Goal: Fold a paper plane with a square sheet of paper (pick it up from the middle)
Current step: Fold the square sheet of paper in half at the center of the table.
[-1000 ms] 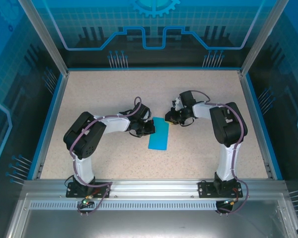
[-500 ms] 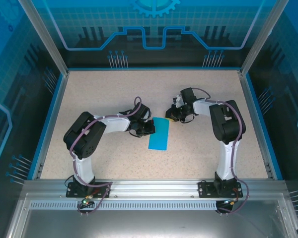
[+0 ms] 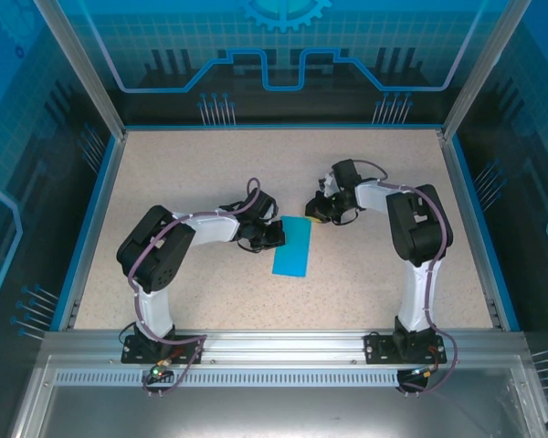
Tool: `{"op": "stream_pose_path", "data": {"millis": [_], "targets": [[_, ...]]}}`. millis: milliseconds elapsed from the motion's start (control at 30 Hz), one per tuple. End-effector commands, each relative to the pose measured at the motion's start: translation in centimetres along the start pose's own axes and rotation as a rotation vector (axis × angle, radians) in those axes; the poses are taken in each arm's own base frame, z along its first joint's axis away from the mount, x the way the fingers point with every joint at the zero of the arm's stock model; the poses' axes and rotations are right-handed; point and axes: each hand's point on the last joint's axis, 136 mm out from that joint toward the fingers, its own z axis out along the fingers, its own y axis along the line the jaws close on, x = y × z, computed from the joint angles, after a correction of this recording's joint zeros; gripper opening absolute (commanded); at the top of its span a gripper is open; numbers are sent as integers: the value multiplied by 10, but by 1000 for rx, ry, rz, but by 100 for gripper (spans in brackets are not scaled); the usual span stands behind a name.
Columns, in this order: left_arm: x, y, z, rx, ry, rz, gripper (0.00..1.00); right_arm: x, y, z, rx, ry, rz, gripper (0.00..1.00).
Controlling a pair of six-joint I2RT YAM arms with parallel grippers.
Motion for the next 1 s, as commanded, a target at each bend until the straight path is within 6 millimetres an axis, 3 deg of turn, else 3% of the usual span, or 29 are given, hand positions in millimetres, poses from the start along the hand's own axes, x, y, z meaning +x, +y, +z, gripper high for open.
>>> {"op": "stream_pose_path", "data": {"millis": [0,100,400,667,733,967], "targets": [[30,36,6,-141,99,-26,0,5,17,-14,-29,-9,-43,12],[30,36,6,-140,99,-26,0,10,17,-11,-31,-1,-53,12],[32,35,5,-136,101,-24,0,15,-10,10,30,32,-7,12],[31,35,6,-135,101,-24,0,19,-40,15,178,38,10,11],[31,35,6,-136,102,-24,0,21,-35,13,159,39,1,12],[31,35,5,-135,100,-23,0,13,12,-8,-9,-1,-42,12]]}}
